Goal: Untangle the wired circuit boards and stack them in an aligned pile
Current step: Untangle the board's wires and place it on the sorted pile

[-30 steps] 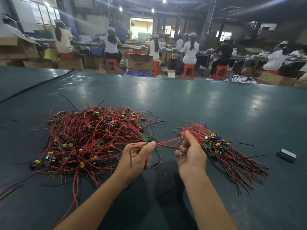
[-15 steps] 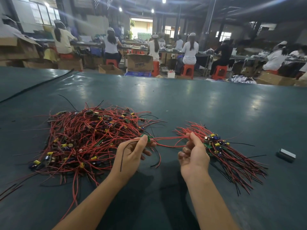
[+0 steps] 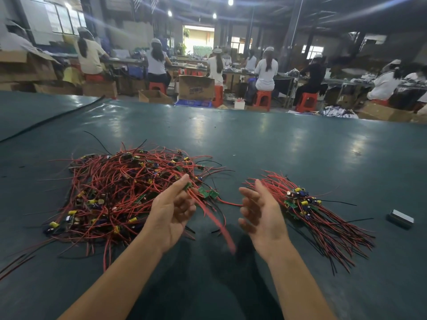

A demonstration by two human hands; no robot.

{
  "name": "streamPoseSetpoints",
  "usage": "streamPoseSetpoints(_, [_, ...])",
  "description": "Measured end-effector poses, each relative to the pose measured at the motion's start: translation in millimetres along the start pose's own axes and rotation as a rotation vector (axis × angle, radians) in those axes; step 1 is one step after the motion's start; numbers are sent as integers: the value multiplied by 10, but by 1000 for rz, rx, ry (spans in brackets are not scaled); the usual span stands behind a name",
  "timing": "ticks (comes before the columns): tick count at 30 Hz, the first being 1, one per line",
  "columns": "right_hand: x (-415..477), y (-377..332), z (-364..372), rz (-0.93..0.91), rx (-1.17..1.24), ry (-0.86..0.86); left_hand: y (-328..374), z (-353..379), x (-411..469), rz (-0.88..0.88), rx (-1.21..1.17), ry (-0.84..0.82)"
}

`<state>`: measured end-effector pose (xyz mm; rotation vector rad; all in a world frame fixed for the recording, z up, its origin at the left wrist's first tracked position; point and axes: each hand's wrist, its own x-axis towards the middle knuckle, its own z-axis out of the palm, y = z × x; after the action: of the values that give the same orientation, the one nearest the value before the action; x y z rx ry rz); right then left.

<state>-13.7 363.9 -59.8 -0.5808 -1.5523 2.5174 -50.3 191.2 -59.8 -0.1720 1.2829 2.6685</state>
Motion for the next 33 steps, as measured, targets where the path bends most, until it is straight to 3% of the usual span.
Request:
streamPoseSetpoints(6, [-159,141,198,-150,-275,-312,-118,34,-83,51,451,-286])
streamPoseSetpoints(10, [-180,216,266,-132,-182,-225,-147,19,-52,57,431,-225])
streamPoseSetpoints(19, [-224,183,265,20,-143,-165,-52,-41,-40,125,500,-349])
streamPoseSetpoints(25, [-241,173,322,143,137,-135,-112,18,-17,-93,279,-255])
streamPoseSetpoints(28, [-256,194,353,102,248,-106,-277,-48,-43,56,569,-310])
streamPoseSetpoints(33, [-331,229,392,61,170,-90,-283,-35,-116,260,581,-314])
